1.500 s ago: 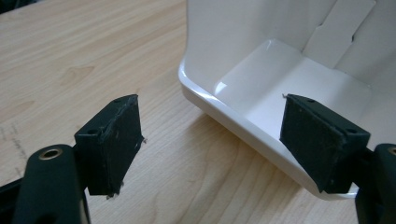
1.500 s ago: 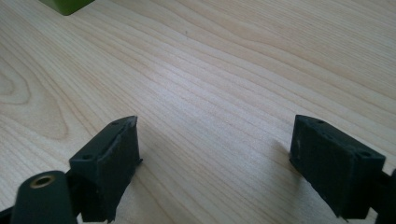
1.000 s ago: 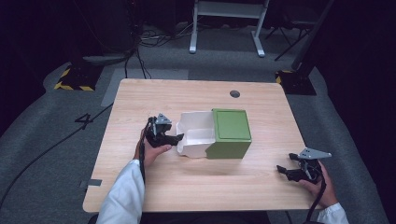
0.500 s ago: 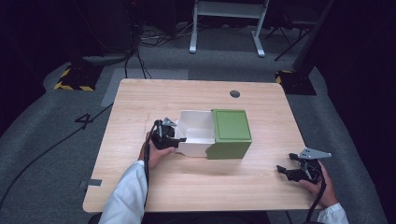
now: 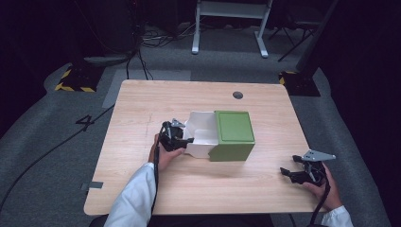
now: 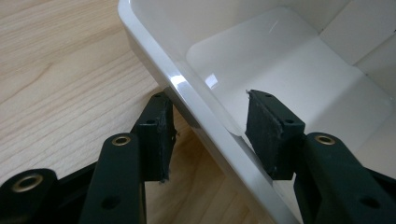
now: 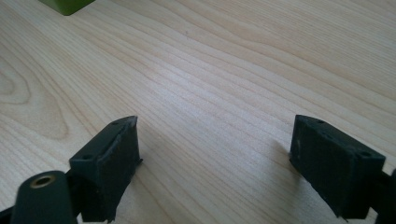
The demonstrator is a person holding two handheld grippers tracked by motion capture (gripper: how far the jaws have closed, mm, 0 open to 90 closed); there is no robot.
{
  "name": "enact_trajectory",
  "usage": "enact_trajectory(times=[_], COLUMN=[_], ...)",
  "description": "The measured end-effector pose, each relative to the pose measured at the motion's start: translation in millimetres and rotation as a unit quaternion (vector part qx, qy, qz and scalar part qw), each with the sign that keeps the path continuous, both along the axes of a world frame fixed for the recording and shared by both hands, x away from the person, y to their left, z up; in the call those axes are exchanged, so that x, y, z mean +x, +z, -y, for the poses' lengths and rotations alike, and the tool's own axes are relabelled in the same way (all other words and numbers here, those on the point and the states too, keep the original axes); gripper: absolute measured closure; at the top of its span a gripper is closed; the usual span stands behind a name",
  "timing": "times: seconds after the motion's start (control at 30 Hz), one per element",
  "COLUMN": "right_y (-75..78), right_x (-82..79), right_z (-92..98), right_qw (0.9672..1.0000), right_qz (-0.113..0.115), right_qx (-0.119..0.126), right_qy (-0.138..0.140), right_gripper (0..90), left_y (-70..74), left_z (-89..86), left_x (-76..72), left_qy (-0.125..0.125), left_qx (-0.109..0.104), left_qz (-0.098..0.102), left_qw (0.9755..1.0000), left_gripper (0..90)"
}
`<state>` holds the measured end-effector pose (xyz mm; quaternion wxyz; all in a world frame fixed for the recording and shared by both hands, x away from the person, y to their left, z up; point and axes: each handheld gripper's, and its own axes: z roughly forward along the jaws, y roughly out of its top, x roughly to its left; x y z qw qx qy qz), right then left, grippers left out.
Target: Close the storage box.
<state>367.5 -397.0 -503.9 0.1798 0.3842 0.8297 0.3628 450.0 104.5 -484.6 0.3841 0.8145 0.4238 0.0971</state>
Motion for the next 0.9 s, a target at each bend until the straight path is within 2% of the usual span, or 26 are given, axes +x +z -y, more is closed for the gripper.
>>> enact_trajectory(times=[0.3, 0.47, 0.5, 0.6, 0.9], right_y=[0.0, 0.0, 0.0, 0.0, 0.0], right_x=[-0.1, -0.1, 0.0, 0.0, 0.1], right_z=[-0.1, -0.1, 0.0, 0.0, 0.1], right_qw=[1.0, 1.0, 1.0, 1.0, 1.0], right_qz=[0.0, 0.0, -0.001, -0.001, -0.001], right_qx=[0.0, 0.0, 0.0, 0.0, 0.0], right_qy=[0.0, 0.0, 0.0, 0.0, 0.0], right_gripper=[15.7, 15.7, 15.7, 15.7, 15.7], left_y=[-1.7, 1.2, 3.8, 3.9, 5.1], left_z=[19.8, 32.7, 37.0, 44.7, 59.2], left_x=[5.5, 3.8, 3.0, 2.9, 4.4], left_qy=[0.005, 0.006, 0.007, -0.003, -0.016], left_qx=[-0.02, -0.026, -0.033, -0.023, -0.015], left_qz=[0.004, 0.013, 0.016, 0.016, 0.012], left_qw=[0.9998, 0.9995, 0.9993, 0.9996, 0.9997], left_gripper=[53.8, 53.2, 53.1, 51.9, 51.0])
